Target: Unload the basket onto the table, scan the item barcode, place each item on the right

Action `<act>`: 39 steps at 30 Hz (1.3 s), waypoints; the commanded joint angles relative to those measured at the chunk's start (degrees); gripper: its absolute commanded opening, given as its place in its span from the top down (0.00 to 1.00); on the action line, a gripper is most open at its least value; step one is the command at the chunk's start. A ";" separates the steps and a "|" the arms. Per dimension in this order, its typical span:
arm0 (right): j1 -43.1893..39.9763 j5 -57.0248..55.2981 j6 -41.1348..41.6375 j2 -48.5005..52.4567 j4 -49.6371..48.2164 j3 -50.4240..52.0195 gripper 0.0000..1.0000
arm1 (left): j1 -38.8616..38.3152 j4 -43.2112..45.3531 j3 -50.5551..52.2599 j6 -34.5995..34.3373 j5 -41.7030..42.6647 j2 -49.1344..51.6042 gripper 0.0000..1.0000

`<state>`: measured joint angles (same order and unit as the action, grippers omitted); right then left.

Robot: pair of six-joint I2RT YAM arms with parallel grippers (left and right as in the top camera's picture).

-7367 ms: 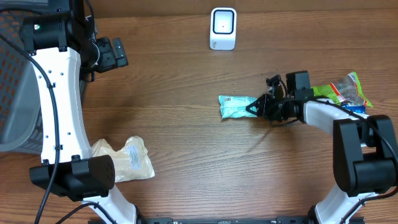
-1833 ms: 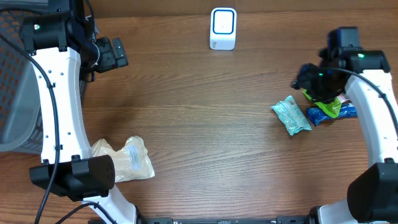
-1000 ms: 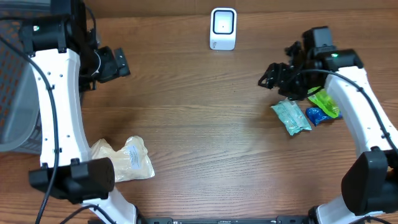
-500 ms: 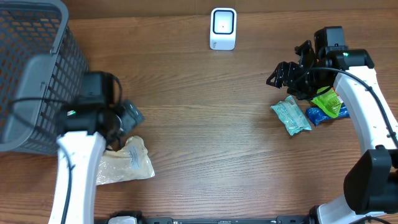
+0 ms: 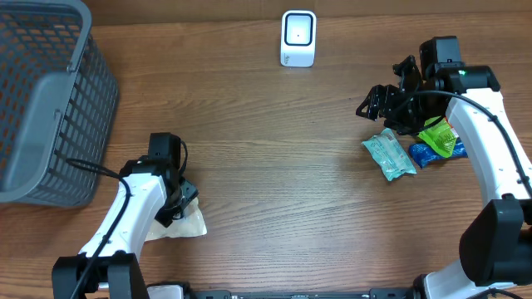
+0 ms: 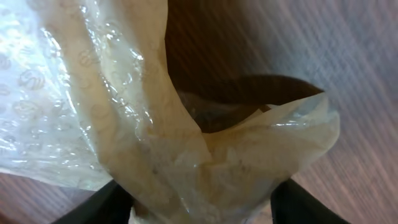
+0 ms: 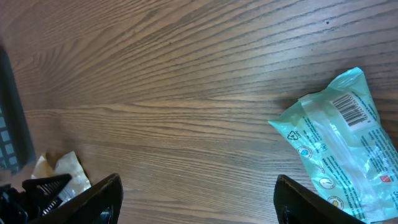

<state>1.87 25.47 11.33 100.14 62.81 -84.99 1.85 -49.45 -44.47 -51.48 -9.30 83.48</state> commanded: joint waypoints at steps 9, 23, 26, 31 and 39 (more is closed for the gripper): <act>-0.28 0.13 -1.38 -0.13 0.04 -0.04 0.22 | -7.82 18.10 1.55 30.53 19.10 3.54 0.96; 1.25 0.31 -1.40 -0.13 -1.09 -0.02 0.14 | -20.31 7.82 -17.03 47.30 33.00 3.52 0.20; 2.64 0.31 -1.95 0.15 -1.31 -0.02 0.12 | -18.16 5.35 -20.63 43.10 29.00 3.52 0.16; 7.65 0.37 -2.95 3.50 -1.20 0.68 0.05 | -12.28 1.90 -27.12 35.89 26.67 3.52 0.16; 17.53 9.57 -12.07 7.10 -5.20 6.73 0.03 | -8.17 0.81 -27.32 29.33 19.89 3.52 0.14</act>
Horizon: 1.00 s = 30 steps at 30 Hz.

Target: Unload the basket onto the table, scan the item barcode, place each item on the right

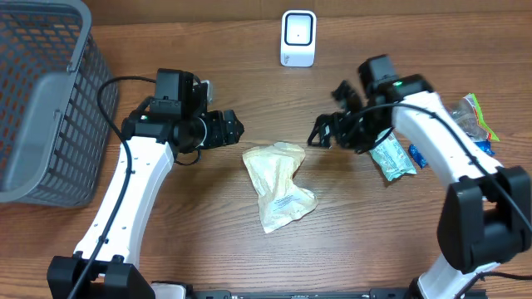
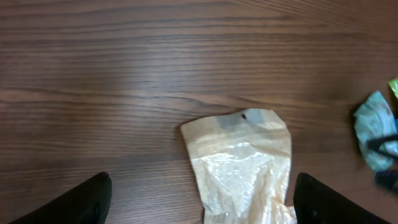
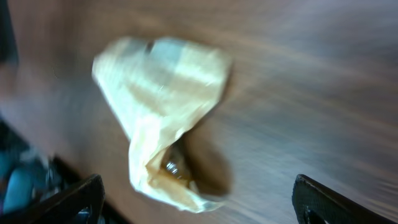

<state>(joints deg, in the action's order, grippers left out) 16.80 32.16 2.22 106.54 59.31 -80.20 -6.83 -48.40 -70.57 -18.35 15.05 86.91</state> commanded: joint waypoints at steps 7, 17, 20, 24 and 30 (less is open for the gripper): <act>9.62 1.22 -2.93 0.96 -10.54 8.94 0.16 | 0.61 -0.66 -1.25 -5.07 -11.23 0.09 0.13; 10.14 0.28 -5.73 0.96 -20.00 16.02 0.35 | 8.46 -1.09 -1.20 -4.81 -11.17 0.09 0.08; 10.14 1.16 -6.47 0.96 -20.02 16.24 0.49 | 9.90 -1.49 -1.20 -4.07 -10.78 0.09 0.07; 10.14 1.62 -6.80 0.96 -20.04 16.24 0.71 | 9.40 0.70 -1.25 7.10 -4.87 0.09 0.08; 8.83 -4.04 -0.44 0.46 -18.82 12.81 0.96 | 9.33 3.67 -1.27 9.38 -3.06 0.09 0.00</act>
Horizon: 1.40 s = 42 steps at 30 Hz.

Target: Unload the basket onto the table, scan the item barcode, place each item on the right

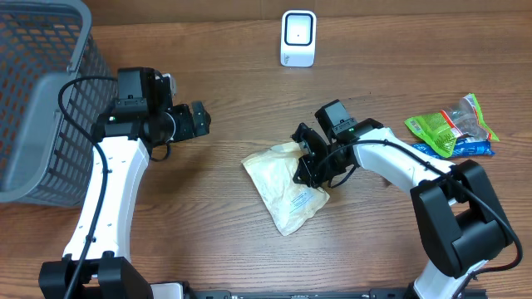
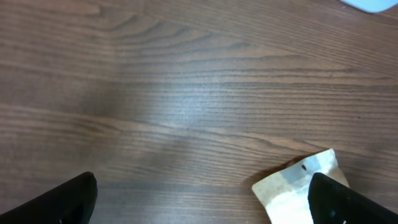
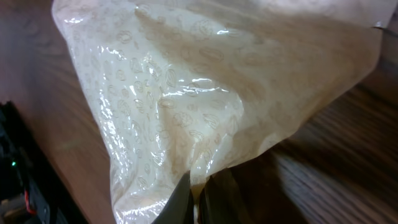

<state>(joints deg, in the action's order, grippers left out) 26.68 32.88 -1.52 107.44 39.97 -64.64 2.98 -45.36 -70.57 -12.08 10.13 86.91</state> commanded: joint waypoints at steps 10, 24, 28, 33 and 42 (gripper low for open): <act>7.26 -55.23 14.53 -3.15 20.79 -22.95 0.96 | -0.48 0.61 -1.27 3.10 1.73 0.09 0.00; 18.78 -96.87 32.24 12.24 30.18 -23.15 0.96 | -0.48 0.61 -1.27 3.10 1.73 0.09 0.00; 21.09 -99.25 29.55 13.07 30.56 -23.15 0.96 | -0.48 0.61 -1.27 3.10 1.73 0.09 0.00; 29.03 -86.64 29.55 13.07 30.05 -23.15 0.96 | -0.48 0.61 -1.27 3.10 1.70 0.09 0.00; 41.70 -73.22 23.98 12.79 28.70 -23.26 0.21 | -0.48 0.61 -1.27 3.10 1.73 0.09 0.00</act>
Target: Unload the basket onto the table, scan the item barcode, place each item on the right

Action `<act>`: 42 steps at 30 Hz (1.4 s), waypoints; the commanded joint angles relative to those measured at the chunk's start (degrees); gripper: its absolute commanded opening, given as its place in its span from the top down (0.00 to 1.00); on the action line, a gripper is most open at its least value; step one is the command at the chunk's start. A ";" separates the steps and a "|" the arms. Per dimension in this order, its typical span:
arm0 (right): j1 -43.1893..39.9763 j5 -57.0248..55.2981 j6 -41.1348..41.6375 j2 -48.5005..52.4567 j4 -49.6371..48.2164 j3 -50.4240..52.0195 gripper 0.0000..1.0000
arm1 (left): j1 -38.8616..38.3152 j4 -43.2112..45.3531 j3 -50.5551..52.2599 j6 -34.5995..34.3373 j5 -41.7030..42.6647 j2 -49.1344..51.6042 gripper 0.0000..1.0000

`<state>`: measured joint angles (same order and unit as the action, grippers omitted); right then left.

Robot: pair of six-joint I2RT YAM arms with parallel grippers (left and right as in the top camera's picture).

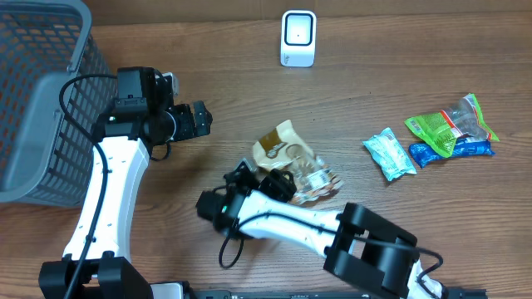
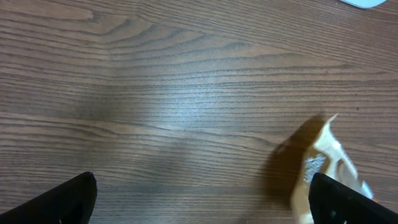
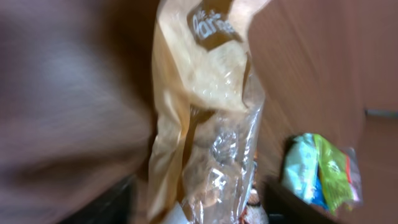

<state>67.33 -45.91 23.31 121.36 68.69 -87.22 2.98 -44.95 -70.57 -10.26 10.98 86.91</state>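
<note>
A tan and clear bag [image 1: 291, 159] stands bunched up at the table's middle, its brown printed top facing up. The right wrist view, blurred, shows the bag [image 3: 208, 106] filling the space between the spread fingers. My right gripper [image 1: 268, 179] reaches it from the front left and is open [image 3: 199, 205]. My left gripper [image 1: 199, 119] hangs open to the bag's left, nothing between its fingers [image 2: 202, 199]; the bag [image 2: 326, 165] shows at its lower right. The white scanner [image 1: 298, 37] stands at the far edge. No barcode shows.
A grey mesh basket [image 1: 46, 100] fills the far left. A teal packet [image 1: 389, 154], a green packet [image 1: 445, 123] and a blue packet [image 1: 453, 149] lie at the right. The teal packet [image 3: 301, 168] also shows behind the bag.
The right arm has moved from the bag's right side to its front left, and its fingers, then shut on the bag's edge, stand apart. The bag went from flat to bunched upright. Left arm unchanged.
First my left gripper was over the bag at the front left, the right open above the packets. Then the bag lay flat mid-table between two open grippers. Then the right gripper was shut on its right edge. Now the bag stands crumpled between open right fingers.
</note>
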 commanded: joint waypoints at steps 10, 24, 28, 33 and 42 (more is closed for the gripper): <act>-17.70 41.88 -10.38 -20.76 -7.43 -2.54 0.16 | -0.48 0.20 -1.27 1.29 0.87 0.09 0.00; -45.97 74.12 -45.09 -10.99 -15.85 -0.85 0.00 | -0.48 0.20 -1.27 1.29 0.85 0.09 0.00; -45.99 74.73 -47.63 -3.85 -23.08 -0.85 0.00 | -0.48 0.20 -1.27 1.29 0.87 0.09 0.00; -45.99 76.02 -47.63 2.23 -34.12 -0.85 0.00 | -0.48 0.20 -1.27 1.29 0.87 0.09 0.00; -46.10 84.46 -47.65 6.71 -42.25 -0.85 0.27 | -0.48 0.20 -1.27 1.29 0.85 0.09 0.00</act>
<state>21.15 33.98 -24.03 126.87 26.15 -88.07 2.98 -44.97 -70.59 -10.26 11.18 86.91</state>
